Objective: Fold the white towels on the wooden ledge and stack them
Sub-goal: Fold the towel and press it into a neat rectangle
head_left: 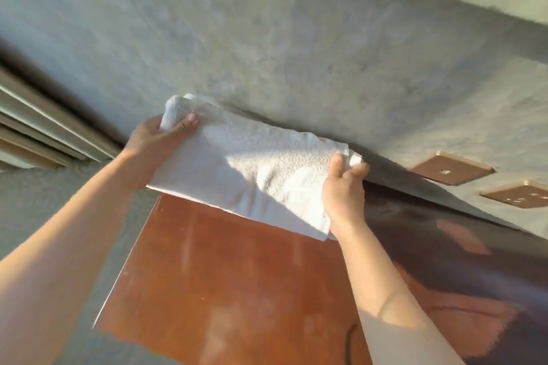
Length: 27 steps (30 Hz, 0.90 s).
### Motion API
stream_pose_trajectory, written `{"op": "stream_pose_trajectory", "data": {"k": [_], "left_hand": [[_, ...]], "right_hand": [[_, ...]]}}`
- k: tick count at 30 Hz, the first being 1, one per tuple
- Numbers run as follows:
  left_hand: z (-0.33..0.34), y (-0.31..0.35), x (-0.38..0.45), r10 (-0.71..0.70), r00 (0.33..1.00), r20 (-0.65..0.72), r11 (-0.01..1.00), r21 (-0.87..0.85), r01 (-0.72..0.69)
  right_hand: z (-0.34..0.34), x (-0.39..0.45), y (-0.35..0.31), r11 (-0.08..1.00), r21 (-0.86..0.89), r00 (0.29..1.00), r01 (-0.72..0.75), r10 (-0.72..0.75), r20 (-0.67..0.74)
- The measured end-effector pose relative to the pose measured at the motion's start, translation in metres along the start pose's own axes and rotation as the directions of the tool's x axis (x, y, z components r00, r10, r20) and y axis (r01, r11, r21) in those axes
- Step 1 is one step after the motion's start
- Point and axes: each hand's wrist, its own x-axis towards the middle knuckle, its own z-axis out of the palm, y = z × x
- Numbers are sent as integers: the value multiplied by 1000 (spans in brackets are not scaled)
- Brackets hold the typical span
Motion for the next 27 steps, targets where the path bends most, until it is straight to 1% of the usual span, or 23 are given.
{"op": "stream_pose_trajectory", "data": {"k": [2,4,7,10,12,14,17,18,20,22,23,24,25,26,27], "left_hand": [[4,-17,28,-40,999,-25,987,155,43],[15,-33,52,-75,996,-47,942,323,86],[27,-40,74,-82,989,-124,887,443,129],[31,-40,73,-99,981,-167,874,458,166],[31,-38,68,-88,983,-160,879,452,152],[28,-37,65,-51,989,-138,885,453,109],[30,-46,57,-2,996,-89,911,411,38],[34,-47,55,-8,995,-101,912,408,49],[41,-43,57,-29,990,-137,885,457,90],[42,-35,57,-18,989,-147,861,500,90],[39,-32,55,17,988,-154,871,487,61],[35,-33,53,89,979,-183,887,463,6],[31,-33,49,186,956,-227,886,459,-63],[29,-32,43,289,920,-264,869,477,-136],[33,-29,35,405,876,-263,835,496,-237]], "right_hand": [[32,9,0,995,-77,997,65,-68,-38],[57,19,8,984,-138,989,111,-123,-85],[69,31,13,971,-197,977,139,-166,-130],[66,36,13,963,-247,987,108,-132,-86],[63,35,9,962,-255,992,94,-113,-61],[55,31,7,964,-249,992,96,-112,-51],[45,29,15,960,-262,987,97,-126,-98],[47,29,16,961,-256,982,105,-141,-127],[53,31,17,964,-248,977,94,-138,-165],[54,32,14,969,-240,985,57,-94,-144],[51,31,14,973,-231,988,15,-49,-144],[48,28,11,972,-233,984,-18,-24,-176],[46,24,8,962,-273,967,-21,-49,-249],[45,16,4,935,-355,925,14,-147,-351],[48,7,-2,886,-453,853,98,-309,-420]]}}
